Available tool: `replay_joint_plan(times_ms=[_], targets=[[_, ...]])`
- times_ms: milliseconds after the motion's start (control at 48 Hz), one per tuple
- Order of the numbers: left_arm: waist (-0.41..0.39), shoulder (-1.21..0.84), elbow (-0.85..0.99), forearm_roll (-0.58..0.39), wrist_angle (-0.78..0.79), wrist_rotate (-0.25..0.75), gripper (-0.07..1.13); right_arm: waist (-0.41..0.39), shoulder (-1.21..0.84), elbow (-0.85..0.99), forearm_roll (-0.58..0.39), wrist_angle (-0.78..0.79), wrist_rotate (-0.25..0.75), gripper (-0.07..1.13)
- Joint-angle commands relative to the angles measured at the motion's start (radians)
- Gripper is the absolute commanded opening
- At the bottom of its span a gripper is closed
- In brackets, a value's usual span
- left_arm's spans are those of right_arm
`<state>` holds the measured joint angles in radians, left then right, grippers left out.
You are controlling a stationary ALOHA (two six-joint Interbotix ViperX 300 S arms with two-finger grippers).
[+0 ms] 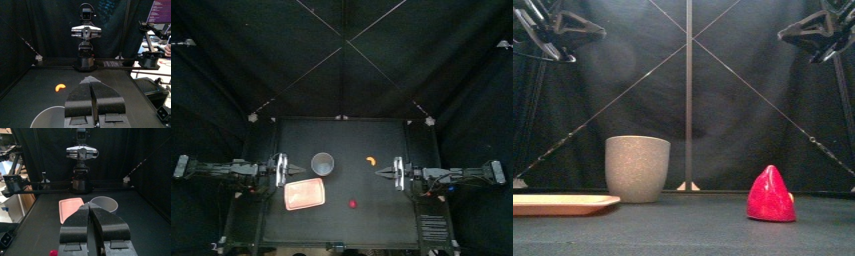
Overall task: Pick the tangerine then place it in the grey bowl
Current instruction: Pick the tangerine
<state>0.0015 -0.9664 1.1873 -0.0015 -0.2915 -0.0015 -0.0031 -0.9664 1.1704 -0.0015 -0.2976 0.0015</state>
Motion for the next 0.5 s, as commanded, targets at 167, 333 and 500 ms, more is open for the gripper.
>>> replay_joint_plan(times_ms=[167,333,500], targets=[[0.006,0.006,-0.067,-0.015,0.152,0.002,0.08,-0.052,0.049,-0.060,0.121,0.103,0.041,0.05],[0.026,-0.005,-0.087,-0.012,0.196,0.005,0.08,-0.172,0.072,-0.130,0.178,0.318,0.043,0.05],[0.060,-0.018,-0.086,-0.015,0.198,0.005,0.08,-0.347,0.110,-0.193,0.196,0.561,0.043,0.12]])
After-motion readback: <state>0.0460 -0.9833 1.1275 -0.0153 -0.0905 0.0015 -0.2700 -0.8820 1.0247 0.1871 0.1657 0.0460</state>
